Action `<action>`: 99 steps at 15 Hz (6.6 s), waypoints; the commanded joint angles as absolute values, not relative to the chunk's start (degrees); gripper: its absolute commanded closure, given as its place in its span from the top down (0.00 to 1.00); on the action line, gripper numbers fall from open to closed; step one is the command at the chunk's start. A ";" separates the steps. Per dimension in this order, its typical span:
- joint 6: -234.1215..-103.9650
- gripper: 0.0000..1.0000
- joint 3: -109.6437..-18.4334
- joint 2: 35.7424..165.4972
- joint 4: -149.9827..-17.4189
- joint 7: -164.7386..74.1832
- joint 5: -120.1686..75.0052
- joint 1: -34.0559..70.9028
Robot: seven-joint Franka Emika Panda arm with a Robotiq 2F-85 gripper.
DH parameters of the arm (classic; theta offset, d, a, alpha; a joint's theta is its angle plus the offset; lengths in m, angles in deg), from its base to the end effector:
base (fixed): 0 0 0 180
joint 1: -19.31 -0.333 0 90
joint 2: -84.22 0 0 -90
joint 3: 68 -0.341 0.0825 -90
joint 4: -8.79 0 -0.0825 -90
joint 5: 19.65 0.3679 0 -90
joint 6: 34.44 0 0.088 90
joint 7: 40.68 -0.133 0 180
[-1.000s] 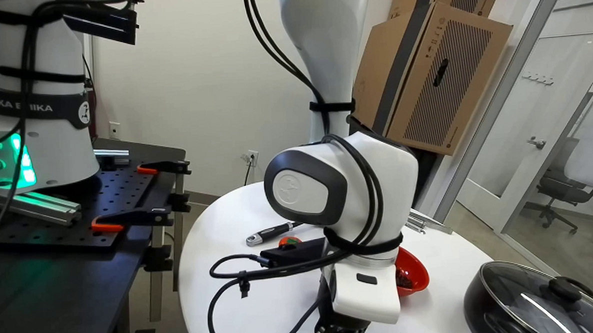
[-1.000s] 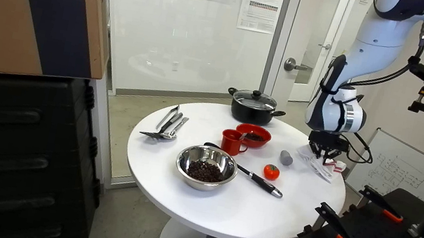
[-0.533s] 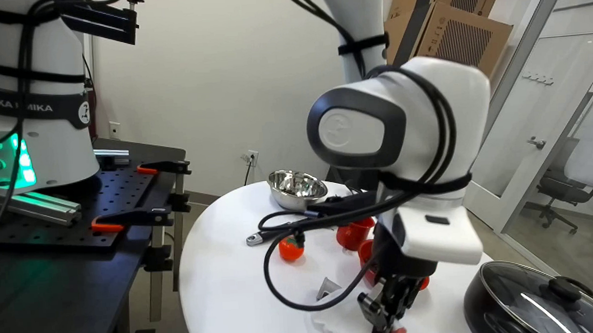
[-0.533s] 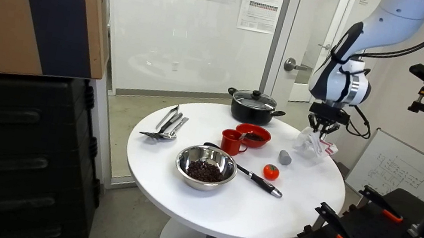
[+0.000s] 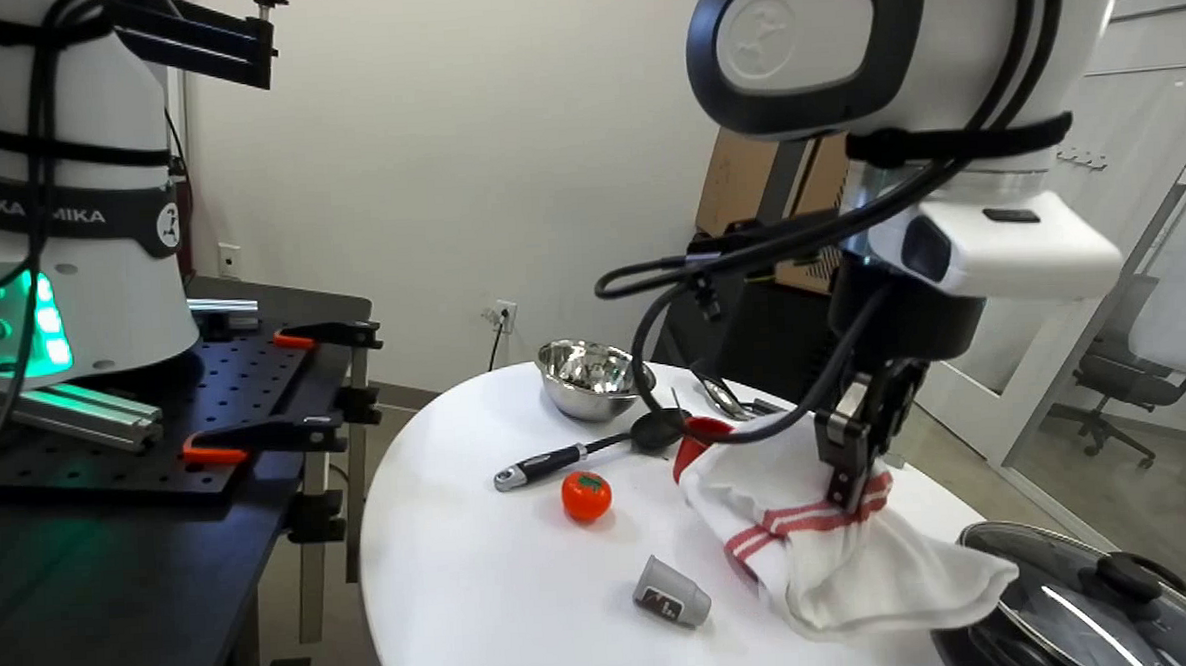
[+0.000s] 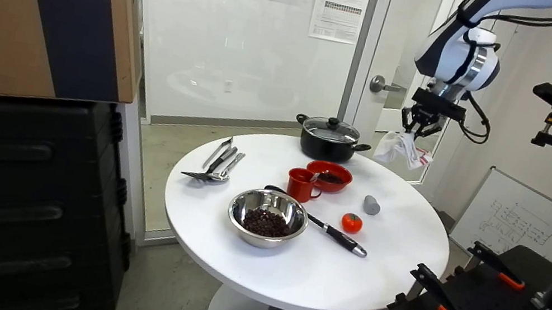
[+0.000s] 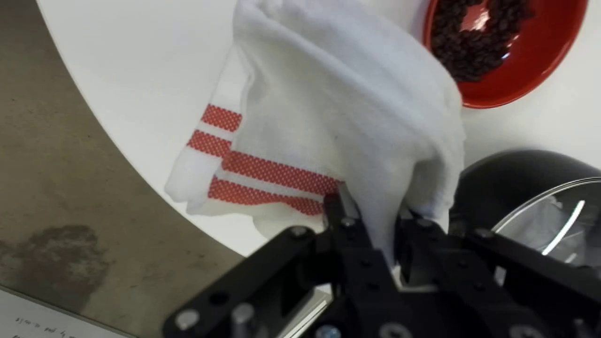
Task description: Put the red and white towel in the silver bowl
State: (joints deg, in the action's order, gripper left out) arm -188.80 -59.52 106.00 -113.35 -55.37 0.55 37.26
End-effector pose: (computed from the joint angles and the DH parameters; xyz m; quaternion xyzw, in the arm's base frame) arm 0.5316 -0.2704 0.2574 -0.8704 0.4789 -0.1012 0.0538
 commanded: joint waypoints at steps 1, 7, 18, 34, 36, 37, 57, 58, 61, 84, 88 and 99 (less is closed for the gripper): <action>-186.89 0.04 -63.22 99.62 -117.37 -48.81 7.21 38.04; -189.62 0.04 -68.42 96.61 -124.16 -42.79 13.74 33.27; -192.73 0.04 -80.18 85.88 -141.33 -22.49 28.33 29.51; -193.94 0.04 -83.39 88.15 -141.01 -13.63 39.56 28.14; -194.45 0.04 -84.70 89.97 -139.47 -13.41 40.62 26.94; -194.67 0.04 -85.39 90.70 -138.68 -13.44 40.82 26.38; -208.41 0.04 -90.90 113.32 -120.56 -13.57 40.05 19.16; -208.79 0.04 -91.01 114.18 -120.14 -13.48 40.15 19.13; -209.32 0.04 -91.22 116.04 -119.31 -13.21 40.09 19.02; -212.78 1.00 -92.80 117.15 -119.49 -11.25 40.35 22.25; -211.91 1.00 -89.09 116.42 -121.55 -13.31 38.40 20.59; -197.46 1.00 -93.18 107.91 -126.02 -10.03 40.76 28.54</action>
State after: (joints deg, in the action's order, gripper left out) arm -197.41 -93.21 107.82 -126.08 -10.01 40.78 28.58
